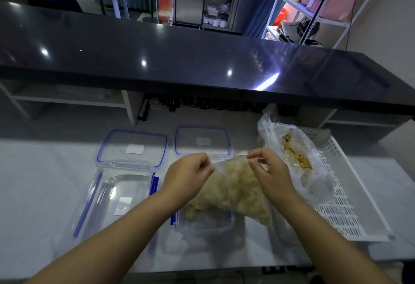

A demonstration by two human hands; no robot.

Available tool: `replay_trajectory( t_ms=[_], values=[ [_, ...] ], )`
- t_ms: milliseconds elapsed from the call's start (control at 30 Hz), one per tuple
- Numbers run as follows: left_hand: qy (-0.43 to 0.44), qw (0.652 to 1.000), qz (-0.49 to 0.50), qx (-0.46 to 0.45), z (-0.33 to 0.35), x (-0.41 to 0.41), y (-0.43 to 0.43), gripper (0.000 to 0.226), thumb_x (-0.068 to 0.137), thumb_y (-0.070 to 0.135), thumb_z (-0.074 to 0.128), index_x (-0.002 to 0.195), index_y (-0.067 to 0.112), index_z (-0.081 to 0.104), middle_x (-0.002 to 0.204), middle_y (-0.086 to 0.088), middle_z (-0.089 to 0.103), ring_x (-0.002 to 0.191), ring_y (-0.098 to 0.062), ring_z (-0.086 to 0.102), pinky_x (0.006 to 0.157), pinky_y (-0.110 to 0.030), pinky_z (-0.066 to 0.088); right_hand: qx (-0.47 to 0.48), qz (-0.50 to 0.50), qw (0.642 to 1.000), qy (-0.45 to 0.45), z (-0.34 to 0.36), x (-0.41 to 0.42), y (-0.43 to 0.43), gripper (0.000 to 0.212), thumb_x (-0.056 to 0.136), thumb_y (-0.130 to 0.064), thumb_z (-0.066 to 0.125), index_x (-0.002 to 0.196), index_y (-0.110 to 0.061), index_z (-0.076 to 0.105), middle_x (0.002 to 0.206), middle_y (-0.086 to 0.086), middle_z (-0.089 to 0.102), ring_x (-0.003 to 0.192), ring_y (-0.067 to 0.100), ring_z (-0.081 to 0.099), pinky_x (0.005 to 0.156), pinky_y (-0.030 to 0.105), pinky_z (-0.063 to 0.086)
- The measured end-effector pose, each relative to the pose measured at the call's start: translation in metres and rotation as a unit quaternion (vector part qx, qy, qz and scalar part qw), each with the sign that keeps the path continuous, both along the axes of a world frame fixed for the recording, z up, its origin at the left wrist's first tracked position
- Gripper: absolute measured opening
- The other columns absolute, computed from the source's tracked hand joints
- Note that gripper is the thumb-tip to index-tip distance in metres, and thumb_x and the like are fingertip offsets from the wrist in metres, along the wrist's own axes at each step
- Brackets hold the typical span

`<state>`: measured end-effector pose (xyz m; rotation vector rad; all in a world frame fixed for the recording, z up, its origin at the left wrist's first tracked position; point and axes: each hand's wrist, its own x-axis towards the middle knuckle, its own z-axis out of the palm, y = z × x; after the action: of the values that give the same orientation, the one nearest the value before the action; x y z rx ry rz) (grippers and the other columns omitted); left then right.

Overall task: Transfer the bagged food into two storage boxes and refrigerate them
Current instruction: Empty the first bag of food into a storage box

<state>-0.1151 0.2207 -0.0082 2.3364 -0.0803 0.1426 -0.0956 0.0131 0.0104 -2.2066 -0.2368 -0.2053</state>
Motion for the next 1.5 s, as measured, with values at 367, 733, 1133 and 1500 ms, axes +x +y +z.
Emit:
replay_trajectory(
  t_ms=[367, 733, 1133, 1500],
  values=[
    [0.071, 0.997, 0.036, 0.009, -0.011, -0.008, 0.011, 0.02, 0.087, 0.033, 0.058, 0.068, 0.029, 0.053, 0.064, 0.009, 0.058, 0.063, -0.005, 0.052, 0.055, -0.026, 0.039, 0.062, -0.116, 0.945, 0.299, -0.045, -0.009, -0.006, 0.066, 0.091, -0.059, 0.036, 0.144, -0.021, 0.029, 0.148, 0.003, 0.036, 0.132, 0.024, 0.037, 0.105, 0.04, 0.031],
    [0.069, 0.996, 0.054, -0.035, -0.006, -0.01, 0.028, 0.019, 0.088, 0.029, 0.058, 0.07, 0.025, 0.058, 0.064, 0.005, 0.06, 0.063, -0.01, 0.055, 0.058, -0.028, 0.043, 0.159, -0.09, 0.965, 0.186, -0.016, -0.004, 0.019, 0.029, 0.079, -0.032, 0.071, 0.104, -0.033, 0.056, 0.098, -0.007, 0.066, 0.084, 0.01, 0.066, 0.075, 0.035, 0.057],
    [0.101, 0.992, 0.074, -0.027, -0.014, -0.013, 0.048, 0.019, 0.087, 0.026, 0.059, 0.069, 0.028, 0.059, 0.069, 0.007, 0.064, 0.068, -0.009, 0.059, 0.065, -0.034, 0.05, 0.118, -0.046, 0.989, 0.082, 0.003, 0.012, 0.05, 0.014, 0.085, -0.019, 0.063, 0.092, -0.029, 0.057, 0.081, -0.005, 0.06, 0.066, 0.01, 0.055, 0.058, 0.024, 0.045],
    [0.094, 0.992, 0.057, -0.062, -0.006, -0.003, 0.055, 0.017, 0.085, 0.021, 0.062, 0.071, 0.03, 0.062, 0.074, 0.011, 0.065, 0.074, -0.005, 0.06, 0.067, -0.027, 0.049, 0.147, 0.001, 0.983, 0.11, 0.013, 0.02, 0.05, 0.012, 0.084, -0.021, 0.063, 0.079, -0.027, 0.054, 0.069, -0.001, 0.057, 0.059, 0.013, 0.052, 0.057, 0.034, 0.047]
  ],
)
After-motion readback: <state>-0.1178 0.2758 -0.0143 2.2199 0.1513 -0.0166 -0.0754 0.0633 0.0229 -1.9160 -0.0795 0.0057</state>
